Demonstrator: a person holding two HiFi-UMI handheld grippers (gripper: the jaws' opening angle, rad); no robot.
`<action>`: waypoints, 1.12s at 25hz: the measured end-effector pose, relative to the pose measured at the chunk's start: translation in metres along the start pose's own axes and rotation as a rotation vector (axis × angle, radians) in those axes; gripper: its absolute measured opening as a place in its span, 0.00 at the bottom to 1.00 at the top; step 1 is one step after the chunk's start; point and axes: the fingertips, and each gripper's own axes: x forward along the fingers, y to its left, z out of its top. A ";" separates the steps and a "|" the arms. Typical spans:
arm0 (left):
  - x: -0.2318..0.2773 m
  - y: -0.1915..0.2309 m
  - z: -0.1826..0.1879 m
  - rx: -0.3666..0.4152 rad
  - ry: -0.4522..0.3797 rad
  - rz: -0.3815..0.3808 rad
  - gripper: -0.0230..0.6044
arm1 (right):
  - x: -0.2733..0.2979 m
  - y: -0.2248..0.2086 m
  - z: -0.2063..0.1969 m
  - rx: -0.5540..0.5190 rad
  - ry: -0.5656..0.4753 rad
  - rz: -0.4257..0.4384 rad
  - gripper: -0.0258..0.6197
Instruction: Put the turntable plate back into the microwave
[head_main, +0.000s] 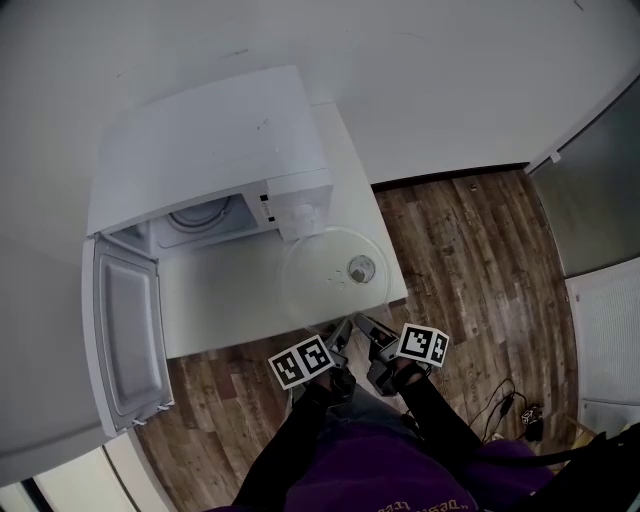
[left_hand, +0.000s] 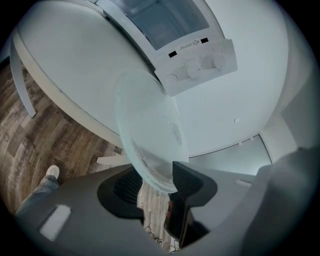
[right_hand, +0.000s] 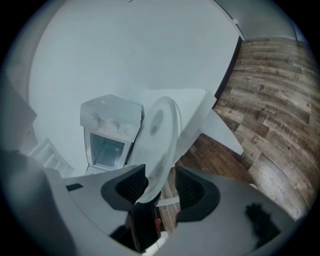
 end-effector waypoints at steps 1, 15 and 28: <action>0.001 -0.003 0.000 0.007 -0.003 -0.008 0.34 | 0.001 0.001 0.000 0.002 0.002 0.004 0.35; -0.008 -0.013 0.004 -0.048 -0.097 -0.088 0.21 | -0.004 0.008 0.001 0.108 -0.029 0.095 0.15; -0.031 -0.039 0.020 -0.096 -0.208 -0.244 0.15 | -0.019 0.033 0.007 0.149 -0.098 0.137 0.13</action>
